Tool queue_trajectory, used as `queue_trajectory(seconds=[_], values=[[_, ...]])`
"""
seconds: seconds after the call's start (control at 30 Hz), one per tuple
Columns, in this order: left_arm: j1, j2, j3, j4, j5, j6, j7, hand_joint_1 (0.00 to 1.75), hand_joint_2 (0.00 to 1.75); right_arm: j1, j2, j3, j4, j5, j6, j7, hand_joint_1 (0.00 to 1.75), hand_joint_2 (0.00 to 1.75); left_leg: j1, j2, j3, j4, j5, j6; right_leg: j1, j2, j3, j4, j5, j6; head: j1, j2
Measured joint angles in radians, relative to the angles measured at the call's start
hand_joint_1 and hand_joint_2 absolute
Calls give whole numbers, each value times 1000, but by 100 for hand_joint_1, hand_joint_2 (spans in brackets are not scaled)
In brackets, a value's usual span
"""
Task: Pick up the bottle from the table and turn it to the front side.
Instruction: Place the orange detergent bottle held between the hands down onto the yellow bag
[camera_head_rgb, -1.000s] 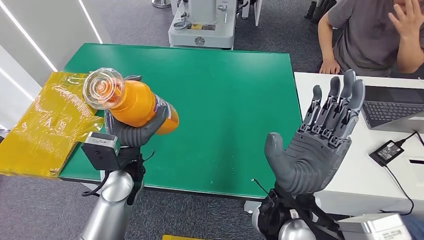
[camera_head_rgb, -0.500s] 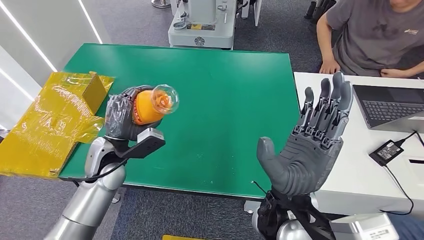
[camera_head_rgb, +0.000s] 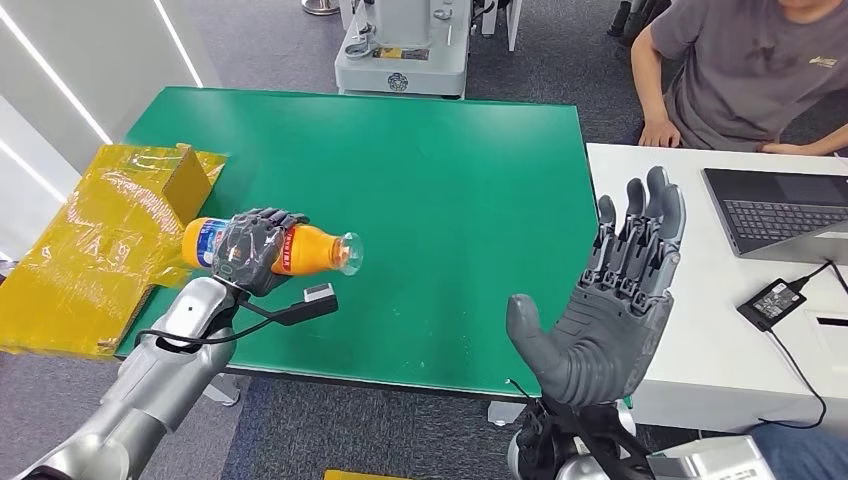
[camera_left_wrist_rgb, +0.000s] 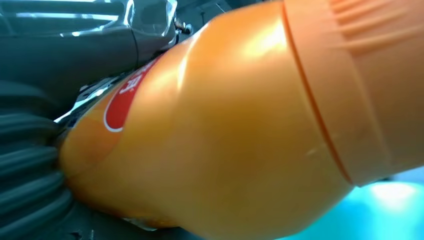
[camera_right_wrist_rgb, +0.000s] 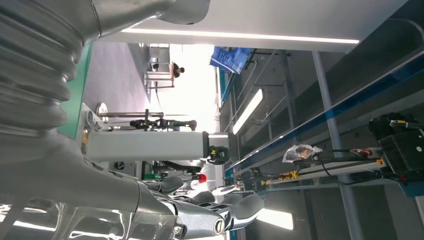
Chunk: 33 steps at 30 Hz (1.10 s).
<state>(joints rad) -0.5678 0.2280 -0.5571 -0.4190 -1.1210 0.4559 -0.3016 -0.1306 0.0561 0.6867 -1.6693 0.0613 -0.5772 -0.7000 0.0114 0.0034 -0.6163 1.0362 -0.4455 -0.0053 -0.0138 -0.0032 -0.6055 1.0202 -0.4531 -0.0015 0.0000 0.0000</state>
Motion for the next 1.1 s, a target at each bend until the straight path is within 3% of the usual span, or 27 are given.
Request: queue_trajectory(seconds=[0.43, 0.87, 0.9, 1.0, 1.03, 1.1], values=[[-7, 71, -88, 108, -158, -16, 98, 175, 175, 16, -2, 0, -17, 16, -2, 0, 0, 175, 0, 0, 0, 0, 0, 0, 0, 0, 0, 0, 0, 0, 0, 0], [-8, 116, -91, 133, -169, -14, 203, 175, 175, 16, -3, 0, -17, 28, 3, 0, 0, 175, 0, 0, 0, 0, 0, 0, 0, 0, -1, 0, 0, 0, 0, 0], [-8, 119, -91, 134, -174, -13, 212, 163, 175, 15, -3, 0, -17, 27, 3, 0, 0, 175, 0, 0, 0, 0, 0, 0, 0, 0, -1, 0, 0, 0, 0, 0], [-8, 126, -91, 136, -192, -10, 240, 32, 175, 14, -3, 0, -16, 24, 9, 0, 0, 175, 0, 0, 0, 0, 0, 0, 0, 0, 0, 0, 0, 0, 0, 0], [-8, 127, -91, 137, -198, -12, 250, 0, 175, 14, -3, 0, -16, 23, 11, 0, 0, 175, 0, 0, 0, 0, 0, 0, 0, 0, 0, 0, 0, 0, 0, 0], [-9, 127, -91, 140, -216, -21, 282, 0, 175, 12, -3, 1, -15, 23, 13, 0, 0, 175, 0, 0, 0, 0, 0, 0, 0, 0, 0, 0, 0, 0, 0, 0]])
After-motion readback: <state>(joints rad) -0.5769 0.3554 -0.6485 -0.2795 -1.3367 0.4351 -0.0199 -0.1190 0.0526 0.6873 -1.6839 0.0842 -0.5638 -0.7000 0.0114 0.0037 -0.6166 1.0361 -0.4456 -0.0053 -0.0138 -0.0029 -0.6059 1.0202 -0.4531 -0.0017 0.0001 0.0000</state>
